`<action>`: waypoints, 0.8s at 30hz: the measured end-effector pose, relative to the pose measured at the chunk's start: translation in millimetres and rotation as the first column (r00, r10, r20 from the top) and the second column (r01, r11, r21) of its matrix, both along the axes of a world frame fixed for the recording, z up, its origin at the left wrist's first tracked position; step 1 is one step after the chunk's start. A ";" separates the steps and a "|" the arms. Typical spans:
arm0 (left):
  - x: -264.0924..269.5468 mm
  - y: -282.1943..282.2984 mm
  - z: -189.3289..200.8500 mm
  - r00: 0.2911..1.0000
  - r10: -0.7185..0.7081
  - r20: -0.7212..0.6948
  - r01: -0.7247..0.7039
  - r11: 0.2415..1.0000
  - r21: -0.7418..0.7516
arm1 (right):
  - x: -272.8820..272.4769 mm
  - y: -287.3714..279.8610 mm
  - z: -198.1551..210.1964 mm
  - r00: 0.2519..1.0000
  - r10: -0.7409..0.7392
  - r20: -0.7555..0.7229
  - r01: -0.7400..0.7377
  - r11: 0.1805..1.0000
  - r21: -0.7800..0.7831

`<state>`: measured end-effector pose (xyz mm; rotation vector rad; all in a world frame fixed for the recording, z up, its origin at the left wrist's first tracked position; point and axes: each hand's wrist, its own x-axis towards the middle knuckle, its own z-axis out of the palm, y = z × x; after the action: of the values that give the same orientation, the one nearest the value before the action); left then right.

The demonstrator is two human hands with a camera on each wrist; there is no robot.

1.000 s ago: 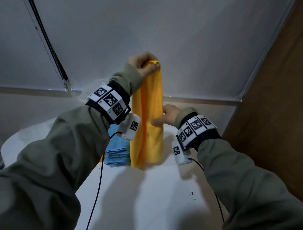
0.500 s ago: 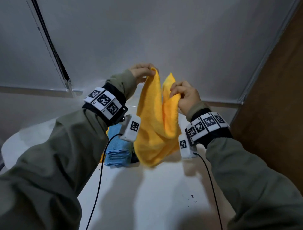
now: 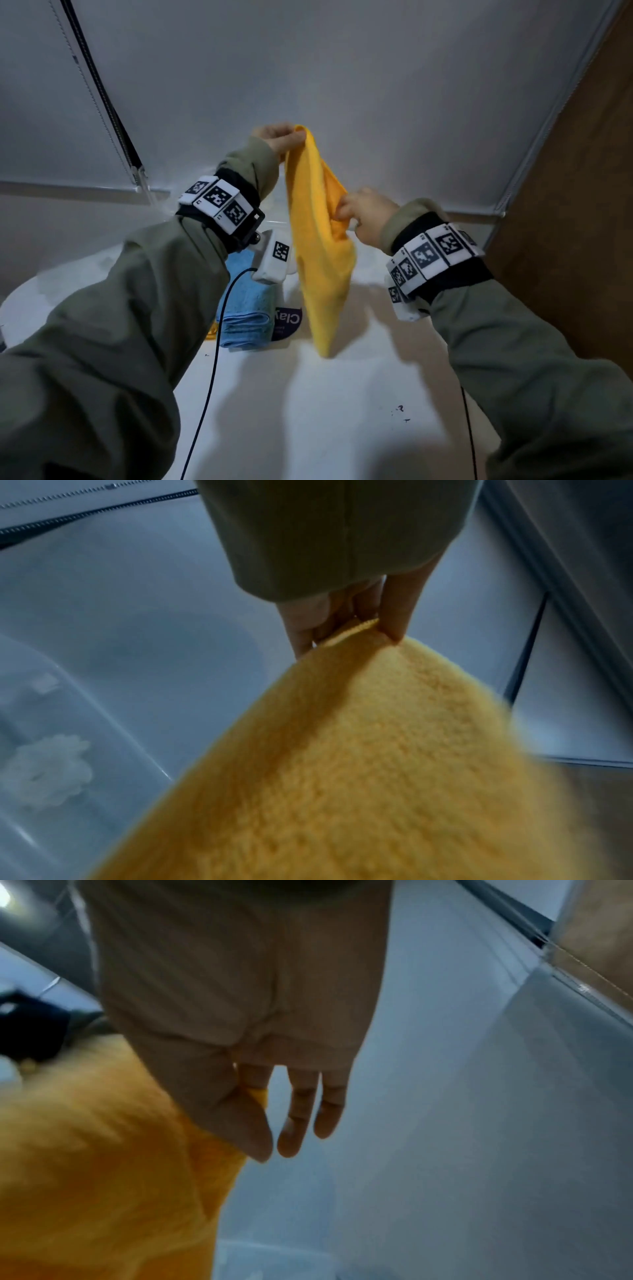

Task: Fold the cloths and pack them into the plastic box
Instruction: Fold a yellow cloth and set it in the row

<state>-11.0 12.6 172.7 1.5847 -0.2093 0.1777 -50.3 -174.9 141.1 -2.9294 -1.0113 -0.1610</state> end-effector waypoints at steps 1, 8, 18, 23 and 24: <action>3.8 2.8 1.2 0.999 0.041 0.019 -0.042 0.998 0.052 | 1.8 -1.9 -2.5 0.998 -0.065 -0.017 0.061 0.985 -0.164; 9.7 25.9 -6.2 0.981 0.170 0.088 -0.191 0.898 0.396 | 1.0 -26.1 1.7 0.979 -0.076 -0.190 0.203 0.484 0.851; 4.8 33.4 -7.9 0.998 0.040 0.042 -0.055 0.881 0.470 | 16.2 -51.6 11.0 0.911 -0.299 -0.285 0.397 0.443 0.804; 14.6 23.0 -13.4 0.999 0.016 -0.044 0.008 0.866 0.499 | 24.9 -50.9 6.1 0.813 -0.426 -0.398 0.571 0.443 0.691; 16.8 19.2 -14.9 0.999 0.029 -0.032 -0.009 0.861 0.508 | 25.5 -48.5 5.3 0.803 -0.407 -0.435 0.586 0.407 0.701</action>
<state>5.7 31.8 157.8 2.1180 -0.2217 0.1106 -24.8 -223.4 146.4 -2.1629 0.0872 -0.2577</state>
